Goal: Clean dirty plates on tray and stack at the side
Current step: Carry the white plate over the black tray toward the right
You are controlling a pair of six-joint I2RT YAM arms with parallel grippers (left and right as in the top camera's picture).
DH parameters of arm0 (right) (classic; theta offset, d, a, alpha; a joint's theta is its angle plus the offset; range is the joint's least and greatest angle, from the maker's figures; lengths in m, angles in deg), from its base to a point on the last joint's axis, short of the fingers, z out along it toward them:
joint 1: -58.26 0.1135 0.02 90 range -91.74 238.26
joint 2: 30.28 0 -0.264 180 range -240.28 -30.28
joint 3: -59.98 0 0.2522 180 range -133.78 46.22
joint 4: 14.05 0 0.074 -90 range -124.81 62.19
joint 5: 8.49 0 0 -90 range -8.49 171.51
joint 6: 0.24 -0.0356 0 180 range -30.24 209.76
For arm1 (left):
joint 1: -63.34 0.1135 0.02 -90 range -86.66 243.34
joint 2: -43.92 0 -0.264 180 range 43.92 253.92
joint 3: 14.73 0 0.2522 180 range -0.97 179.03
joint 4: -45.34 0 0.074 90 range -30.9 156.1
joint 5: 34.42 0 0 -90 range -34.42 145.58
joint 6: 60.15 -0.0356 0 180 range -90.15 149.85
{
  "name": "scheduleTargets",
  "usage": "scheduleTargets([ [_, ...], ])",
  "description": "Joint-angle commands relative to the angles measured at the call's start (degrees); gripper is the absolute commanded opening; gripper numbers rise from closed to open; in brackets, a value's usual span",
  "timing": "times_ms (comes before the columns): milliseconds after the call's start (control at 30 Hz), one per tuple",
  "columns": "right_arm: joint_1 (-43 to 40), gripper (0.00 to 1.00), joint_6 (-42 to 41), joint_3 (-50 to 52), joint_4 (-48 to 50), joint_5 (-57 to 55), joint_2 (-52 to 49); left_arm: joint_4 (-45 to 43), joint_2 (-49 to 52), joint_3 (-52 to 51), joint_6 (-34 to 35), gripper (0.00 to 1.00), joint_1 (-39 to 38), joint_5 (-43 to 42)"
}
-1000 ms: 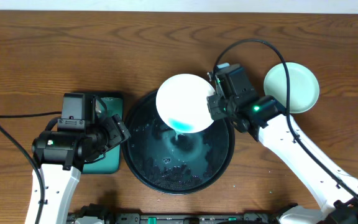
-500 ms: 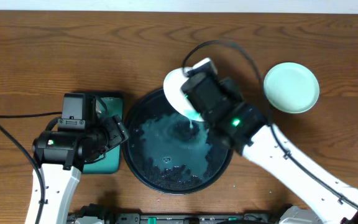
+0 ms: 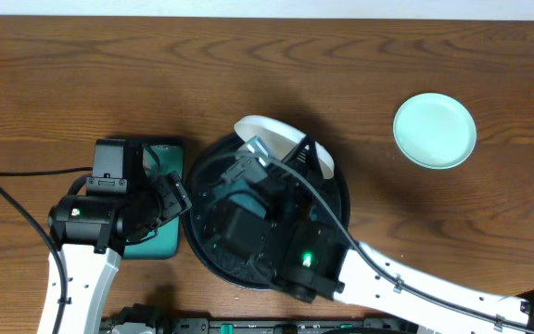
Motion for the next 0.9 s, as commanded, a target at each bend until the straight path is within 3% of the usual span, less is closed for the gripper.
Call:
scheduleTargets([
  [0, 1.7, 0.01, 2.2, -1.3, 0.0, -7.0, 1.1, 0.2, 0.1, -0.9, 0.0, 0.80, 0.1, 0.2],
  [867, 2.4, 0.01, 4.4, -1.2, 1.3, -7.0, 1.1, 0.2, 0.1, -0.9, 0.0, 0.79, 0.1, 0.2],
])
